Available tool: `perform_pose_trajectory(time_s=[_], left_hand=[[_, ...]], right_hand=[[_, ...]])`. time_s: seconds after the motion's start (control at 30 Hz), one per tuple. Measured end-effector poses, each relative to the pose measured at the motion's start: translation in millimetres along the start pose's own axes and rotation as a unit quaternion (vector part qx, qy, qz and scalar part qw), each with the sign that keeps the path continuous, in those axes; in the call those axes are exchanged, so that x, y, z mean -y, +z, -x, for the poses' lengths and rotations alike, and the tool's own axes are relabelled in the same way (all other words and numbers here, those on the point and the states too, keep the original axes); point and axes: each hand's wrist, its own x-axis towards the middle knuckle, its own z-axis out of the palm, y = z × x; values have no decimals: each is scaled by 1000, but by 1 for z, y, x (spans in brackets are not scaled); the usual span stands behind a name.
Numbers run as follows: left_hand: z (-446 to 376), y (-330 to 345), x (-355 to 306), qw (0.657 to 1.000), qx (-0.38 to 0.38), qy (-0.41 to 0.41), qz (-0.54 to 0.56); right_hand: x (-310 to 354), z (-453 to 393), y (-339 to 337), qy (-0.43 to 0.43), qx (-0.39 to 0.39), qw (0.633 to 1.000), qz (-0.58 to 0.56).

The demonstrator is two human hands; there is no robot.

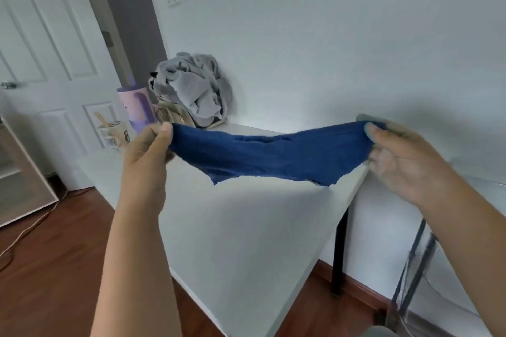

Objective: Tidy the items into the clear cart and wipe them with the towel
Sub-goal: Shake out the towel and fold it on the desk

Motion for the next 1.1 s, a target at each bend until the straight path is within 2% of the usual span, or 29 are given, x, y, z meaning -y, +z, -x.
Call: perform_pose_trajectory(time_s=[0.13, 0.23, 0.37, 0.5, 0.57, 0.67, 0.73, 0.97, 1.03, 1.1], left_hand=[[63, -14, 34, 995, 75, -66, -30], [97, -25, 52, 985, 109, -126, -54], [108, -29, 66, 973, 78, -191, -101], [94, -14, 90, 940, 10, -204, -274], [83, 0, 101, 910, 13, -187, -371], [66, 14, 119, 864, 50, -161, -475], [55, 15, 128, 844, 64, -158, -508], [41, 15, 146, 791, 88, -142, -589], [42, 15, 146, 773, 100, -127, -614], [42, 16, 144, 770, 107, -119, -617]], right_hand=[[-32, 43, -34, 55, -27, 997, 45], [-46, 68, -50, 86, -20, 991, 101], [-59, 70, -48, 120, -23, 978, 172], [-81, 36, -37, 113, -67, 963, 237], [-96, 12, -37, 116, -104, 949, 273], [-118, -19, -42, 136, -127, 921, 341], [-130, -33, -44, 129, -119, 890, 421], [-156, -47, -45, 100, -123, 796, 584], [-158, -44, -42, 89, -139, 773, 612], [-156, -38, -42, 76, -166, 758, 626]])
